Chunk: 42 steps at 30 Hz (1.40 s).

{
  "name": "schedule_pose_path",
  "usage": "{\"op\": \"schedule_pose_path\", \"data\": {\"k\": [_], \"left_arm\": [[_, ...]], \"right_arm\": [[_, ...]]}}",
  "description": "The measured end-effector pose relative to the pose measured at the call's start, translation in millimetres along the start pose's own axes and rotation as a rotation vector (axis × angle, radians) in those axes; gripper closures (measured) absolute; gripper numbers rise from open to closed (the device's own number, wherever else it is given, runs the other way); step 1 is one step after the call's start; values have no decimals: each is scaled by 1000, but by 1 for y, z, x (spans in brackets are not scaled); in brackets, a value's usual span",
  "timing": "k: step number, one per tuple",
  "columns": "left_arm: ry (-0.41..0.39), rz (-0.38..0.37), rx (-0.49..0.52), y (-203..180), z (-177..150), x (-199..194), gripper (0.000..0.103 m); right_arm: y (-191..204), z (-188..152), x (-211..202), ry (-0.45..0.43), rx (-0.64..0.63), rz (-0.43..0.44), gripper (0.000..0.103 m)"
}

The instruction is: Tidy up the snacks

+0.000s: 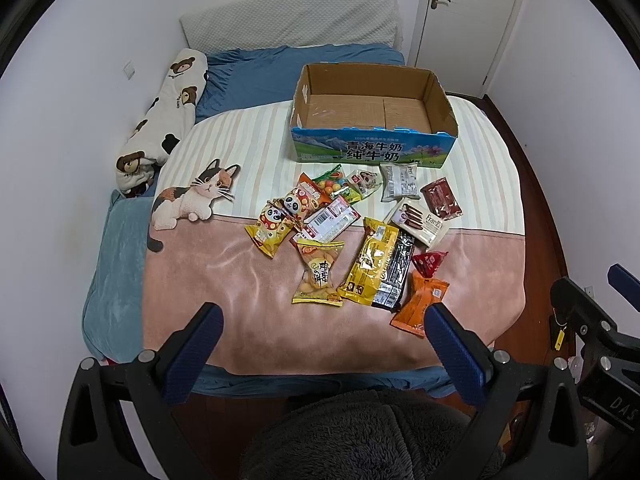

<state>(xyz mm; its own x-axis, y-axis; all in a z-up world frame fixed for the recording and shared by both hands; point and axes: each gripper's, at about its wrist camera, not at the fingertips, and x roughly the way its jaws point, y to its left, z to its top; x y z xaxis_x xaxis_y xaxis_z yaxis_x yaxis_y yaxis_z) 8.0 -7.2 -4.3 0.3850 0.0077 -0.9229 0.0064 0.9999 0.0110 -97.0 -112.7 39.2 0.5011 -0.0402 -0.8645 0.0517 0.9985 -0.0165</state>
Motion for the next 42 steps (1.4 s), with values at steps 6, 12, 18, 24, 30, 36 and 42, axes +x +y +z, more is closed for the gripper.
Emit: {"op": "schedule_pose_path", "data": {"k": [6, 12, 18, 24, 30, 36, 42], "left_arm": [[-4, 2, 0, 0, 0, 0, 0], [-2, 3, -4, 0, 1, 0, 0], [-2, 1, -4, 0, 0, -1, 0], [3, 15, -25, 5, 5, 7, 0], [-17, 136, -141, 46, 24, 58, 0], [134, 175, -169, 69, 21, 140, 0], [285, 155, -154, 70, 15, 215, 0]], "right_arm": [[-5, 1, 0, 0, 10, -3, 0], [-7, 2, 0, -2, 14, -2, 0], [-9, 2, 1, -3, 21, -1, 0], [-18, 7, 17, 11, 64, 16, 0], [-33, 6, 82, 120, 150, 87, 0], [-29, -8, 188, 288, 231, 162, 0], [6, -16, 282, 391, 286, 258, 0]]}}
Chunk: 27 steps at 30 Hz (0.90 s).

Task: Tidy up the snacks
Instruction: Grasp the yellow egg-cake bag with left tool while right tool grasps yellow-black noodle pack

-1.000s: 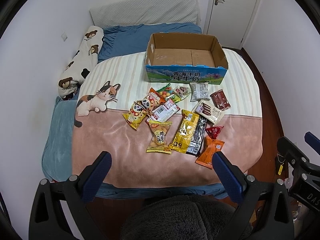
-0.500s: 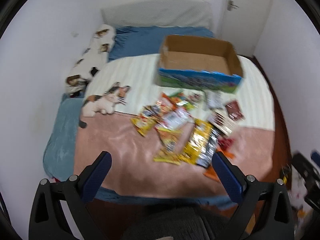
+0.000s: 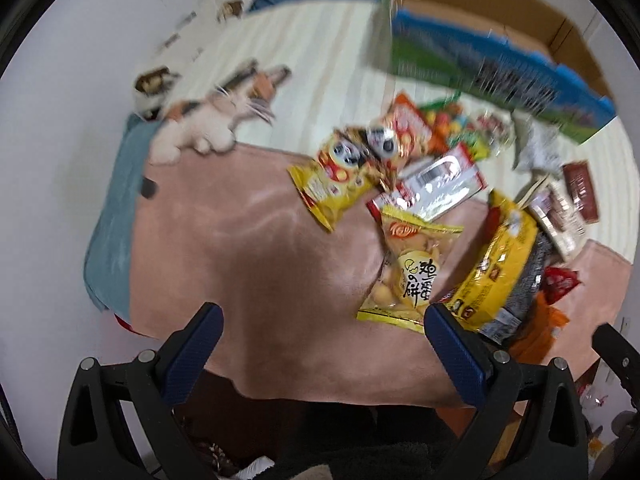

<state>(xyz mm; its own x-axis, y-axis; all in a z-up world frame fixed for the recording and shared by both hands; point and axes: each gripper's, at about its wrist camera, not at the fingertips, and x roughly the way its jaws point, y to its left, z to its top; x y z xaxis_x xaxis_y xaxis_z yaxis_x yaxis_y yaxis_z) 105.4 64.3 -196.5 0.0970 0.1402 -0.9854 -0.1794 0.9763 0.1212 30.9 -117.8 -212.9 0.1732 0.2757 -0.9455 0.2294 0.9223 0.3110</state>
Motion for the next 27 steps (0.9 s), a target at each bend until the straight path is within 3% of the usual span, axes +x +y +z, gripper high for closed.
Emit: {"op": "schedule_pose_path", "data": {"k": [7, 10, 12, 14, 18, 23, 27], "left_arm": [[160, -107, 60, -43, 32, 92, 1], [184, -149, 97, -59, 38, 118, 16], [161, -175, 95, -61, 40, 122, 40], [147, -182, 93, -57, 39, 121, 46], [111, -161, 91, -38, 31, 118, 46], [139, -193, 67, -20, 23, 134, 45], [150, -232, 53, -9, 20, 145, 45]], "right_arm": [[11, 16, 69, 83, 90, 44, 2], [5, 21, 85, 91, 128, -2, 3], [4, 27, 98, 88, 161, -3, 3], [7, 35, 113, 102, 161, -41, 2], [22, 45, 158, 197, 138, -102, 2], [43, 50, 190, 227, 109, -224, 1], [61, 49, 193, 191, 21, -282, 14]]}}
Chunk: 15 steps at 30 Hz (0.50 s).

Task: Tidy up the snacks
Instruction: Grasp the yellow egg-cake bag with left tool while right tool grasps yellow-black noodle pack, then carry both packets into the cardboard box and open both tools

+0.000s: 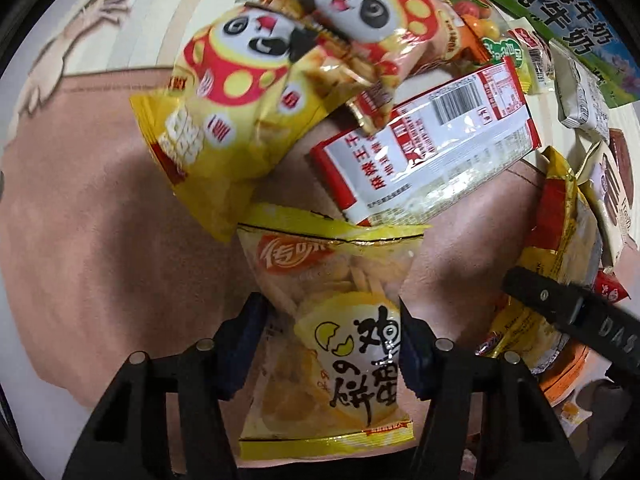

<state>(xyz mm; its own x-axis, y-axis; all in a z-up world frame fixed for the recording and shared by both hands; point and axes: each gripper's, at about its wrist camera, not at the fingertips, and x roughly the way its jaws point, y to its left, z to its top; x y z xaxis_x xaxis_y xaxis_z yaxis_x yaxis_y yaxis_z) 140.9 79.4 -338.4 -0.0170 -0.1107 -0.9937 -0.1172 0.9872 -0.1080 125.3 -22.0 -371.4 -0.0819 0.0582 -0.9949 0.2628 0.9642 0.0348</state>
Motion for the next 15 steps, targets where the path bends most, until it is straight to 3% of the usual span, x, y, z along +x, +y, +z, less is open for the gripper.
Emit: {"op": "schedule_pose_path", "data": {"k": [7, 15], "left_arm": [[-8, -43, 3, 37, -19, -3, 45], [-15, -18, -4, 49, -29, 3, 45]], "right_arm": [[43, -12, -3, -80, -273, -105, 15], [54, 6, 6, -40, -241, -2, 7]]}}
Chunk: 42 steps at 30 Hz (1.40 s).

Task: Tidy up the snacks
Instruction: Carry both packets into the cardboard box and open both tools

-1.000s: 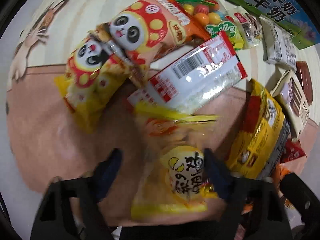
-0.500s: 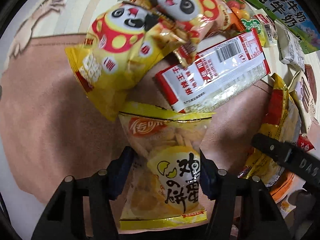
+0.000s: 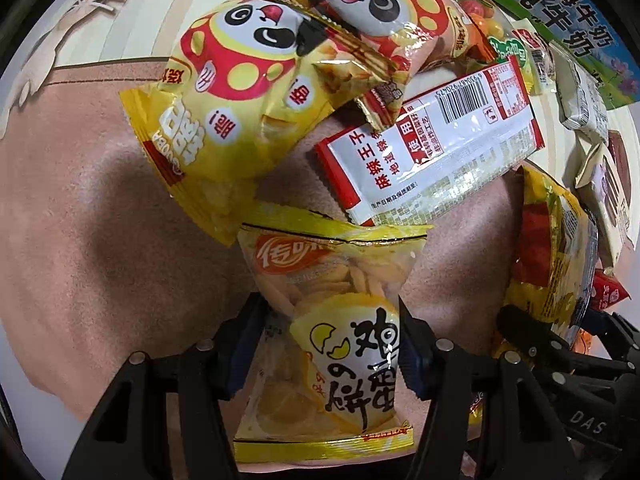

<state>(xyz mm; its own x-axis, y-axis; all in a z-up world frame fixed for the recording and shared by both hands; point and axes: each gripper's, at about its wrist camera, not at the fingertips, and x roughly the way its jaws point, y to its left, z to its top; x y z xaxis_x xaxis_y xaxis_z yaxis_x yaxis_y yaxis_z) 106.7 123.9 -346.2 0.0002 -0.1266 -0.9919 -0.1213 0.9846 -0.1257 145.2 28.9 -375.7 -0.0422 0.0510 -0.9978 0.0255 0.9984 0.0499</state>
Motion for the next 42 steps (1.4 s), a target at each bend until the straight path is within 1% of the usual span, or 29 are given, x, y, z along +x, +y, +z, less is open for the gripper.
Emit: {"op": "schedule_pose_path", "data": {"k": [1, 5, 7, 9, 10, 11, 12, 13, 14, 16, 18, 19, 21, 23, 24, 25, 28, 30, 33, 34, 35, 38, 39, 40, 42], "left_arm": [[0, 4, -2, -2, 0, 1, 45], [-13, 41, -15, -7, -1, -3, 46], [-21, 65, -29, -27, 1, -5, 47], [-29, 86, -42, -39, 5, -4, 50], [-37, 97, -45, -41, 3, -6, 51], [-44, 107, -48, -46, 2, -9, 52], [-51, 114, -48, -48, 1, -11, 53], [-60, 126, -46, -52, -1, -13, 54], [-65, 135, -46, -55, -3, -15, 55], [-81, 143, -46, -62, -8, -21, 56], [-95, 131, -45, -66, -8, -28, 57], [-100, 126, -44, -67, -7, -33, 57], [-112, 108, -43, -68, -6, -43, 57], [-127, 83, -40, -71, -5, -60, 58], [-139, 68, -36, -73, -2, -72, 58], [-150, 60, -30, -74, 1, -84, 58], [-200, 18, -19, -83, 8, -118, 58], [-250, -22, -4, -96, 20, -149, 58], [-296, -83, 36, -110, 49, -189, 57], [-305, -99, 43, -106, 52, -194, 57], [-315, -124, 54, -113, 67, -207, 57], [-330, -155, 96, -134, 110, -235, 57], [-334, -159, 111, -140, 123, -242, 57], [-336, -162, 124, -147, 141, -247, 57], [-330, -156, 143, -164, 183, -251, 57]], "right_arm": [[-13, 4, 13, -6, 5, 15, 7], [-17, 13, 25, -13, 10, 55, 7], [-32, 9, 29, 1, 19, 68, 6], [-43, 15, 40, 13, 27, 81, 6], [-44, 17, 51, 23, 12, 81, 6], [-46, 18, 53, 27, -8, 77, 7], [-54, 11, 51, 20, -22, 80, 7], [-53, 13, 52, -1, -37, 79, 13], [-55, 12, 52, -19, -47, 79, 14], [-60, 8, 50, -42, -48, 103, 15], [-65, 9, 48, -58, -42, 129, 15], [-71, 3, 45, -65, -40, 142, 15], [-76, 3, 34, -85, -33, 170, 15], [-81, -3, 22, -110, -26, 189, 15], [-84, -3, 12, -133, -21, 203, 15], [-97, -10, -3, -154, -20, 220, 15], [-104, -7, -43, -207, -21, 269, 15], [-112, -1, -68, -248, -26, 292, 15], [-130, 19, -113, -327, -26, 330, 15], [-131, 24, -126, -345, -23, 335, 15], [-138, 35, -141, -369, -21, 346, 15], [-152, 75, -176, -412, -15, 357, 15], [-154, 91, -187, -423, -16, 352, 15], [-157, 100, -192, -431, -16, 340, 15], [-166, 138, -200, -451, -9, 309, 15]]}}
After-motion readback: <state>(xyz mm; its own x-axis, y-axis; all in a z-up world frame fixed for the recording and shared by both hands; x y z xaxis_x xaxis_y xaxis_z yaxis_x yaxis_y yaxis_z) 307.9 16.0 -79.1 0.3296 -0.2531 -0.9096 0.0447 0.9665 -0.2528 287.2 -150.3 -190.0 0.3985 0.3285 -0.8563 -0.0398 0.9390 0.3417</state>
